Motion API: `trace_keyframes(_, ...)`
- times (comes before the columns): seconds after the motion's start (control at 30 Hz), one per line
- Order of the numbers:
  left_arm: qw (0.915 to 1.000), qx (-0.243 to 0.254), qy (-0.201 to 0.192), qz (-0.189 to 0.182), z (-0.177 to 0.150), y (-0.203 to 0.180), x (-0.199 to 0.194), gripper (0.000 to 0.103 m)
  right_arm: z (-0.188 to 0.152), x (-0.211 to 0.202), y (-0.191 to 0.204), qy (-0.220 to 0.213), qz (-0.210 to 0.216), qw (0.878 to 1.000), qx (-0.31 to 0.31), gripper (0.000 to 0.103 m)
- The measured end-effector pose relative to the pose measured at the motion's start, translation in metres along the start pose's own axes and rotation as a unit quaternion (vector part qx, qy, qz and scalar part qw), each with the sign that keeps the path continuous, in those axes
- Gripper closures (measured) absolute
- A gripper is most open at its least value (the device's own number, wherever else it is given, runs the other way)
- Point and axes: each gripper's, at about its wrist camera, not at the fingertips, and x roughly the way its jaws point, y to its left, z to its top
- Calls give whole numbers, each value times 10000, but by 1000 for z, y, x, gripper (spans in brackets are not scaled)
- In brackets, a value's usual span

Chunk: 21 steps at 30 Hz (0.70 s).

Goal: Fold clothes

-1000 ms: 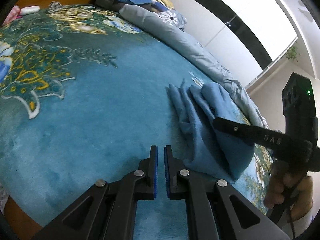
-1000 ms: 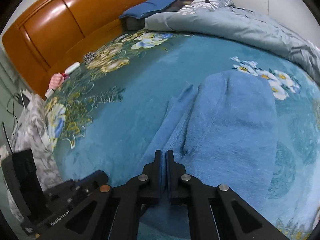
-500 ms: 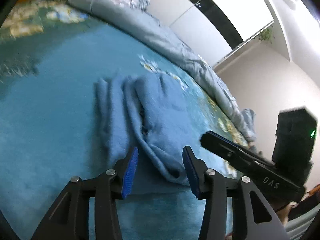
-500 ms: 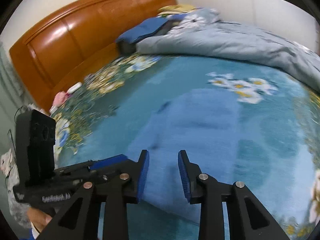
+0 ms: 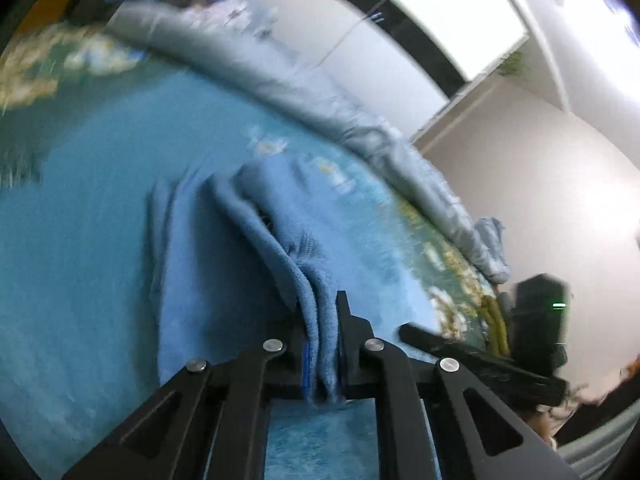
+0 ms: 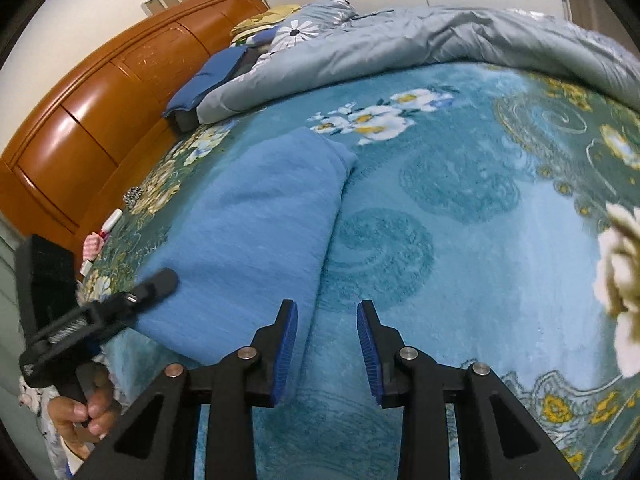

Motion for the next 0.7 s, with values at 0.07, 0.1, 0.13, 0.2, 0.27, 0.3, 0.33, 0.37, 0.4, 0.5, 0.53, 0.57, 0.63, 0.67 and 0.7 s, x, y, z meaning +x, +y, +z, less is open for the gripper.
trace_keyframes(0.07, 9997, 177, -141, 57, 1, 0, -11, 93, -2, -1, -2, -6, 24, 10000, -27, 69)
trace_keyframes(0.1, 9995, 219, -166, 138, 0, 3, -13, 93, -2, -1, -3, -6, 21, 10000, -43, 69)
trace_keyframes(0.13, 9996, 111, -118, 251, -4, 13, -12, 93, -3, -2, -5, -3, 12, 10000, -54, 69)
trace_keyframes(0.2, 9987, -149, 1, 485, -14, 34, -10, 93, -4, -3, -9, -23, 16, 10000, -42, 69)
trace_keyframes(0.27, 9965, -388, 197, 714, -24, 53, 2, 92, -6, -1, -12, -4, 50, 10000, 9, 69)
trace_keyframes(0.3, 9958, -452, 273, 754, -30, 59, 5, 92, -7, 0, -13, 14, 93, 10000, 20, 69)
trace_keyframes(0.33, 9950, -507, 346, 782, -35, 65, 9, 92, -8, 2, -12, 35, 143, 9999, 25, 69)
trace_keyframes(0.37, 9947, -558, 375, 773, -37, 68, 10, 92, -8, 4, -12, 56, 194, 9998, 30, 69)
trace_keyframes(0.4, 9949, -575, 380, 739, -37, 68, 9, 92, -9, 4, -10, 67, 222, 9997, 7, 69)
trace_keyframes(0.5, 9956, -490, 437, 663, -33, 64, 6, 91, -12, 7, -1, 49, 198, 9996, -210, 69)
trace_keyframes(0.53, 9960, -416, 477, 631, -30, 60, 5, 91, -12, 7, 2, 41, 187, 9994, -286, 69)
trace_keyframes(0.57, 9965, -375, 464, 592, -26, 57, 0, 89, -13, 8, 4, 38, 200, 9993, -309, 69)
trace_keyframes(0.63, 9973, -306, 419, 511, -16, 51, -9, 76, -16, 9, 7, 30, 277, 9992, -296, 69)
trace_keyframes(0.67, 9977, -280, 339, 517, -10, 49, -14, 56, -17, 10, 7, 26, 339, 9990, -282, 69)
trace_keyframes(0.7, 9979, -263, 185, 569, -1, 47, -16, 36, -18, 12, 8, 32, 397, 9988, -278, 68)
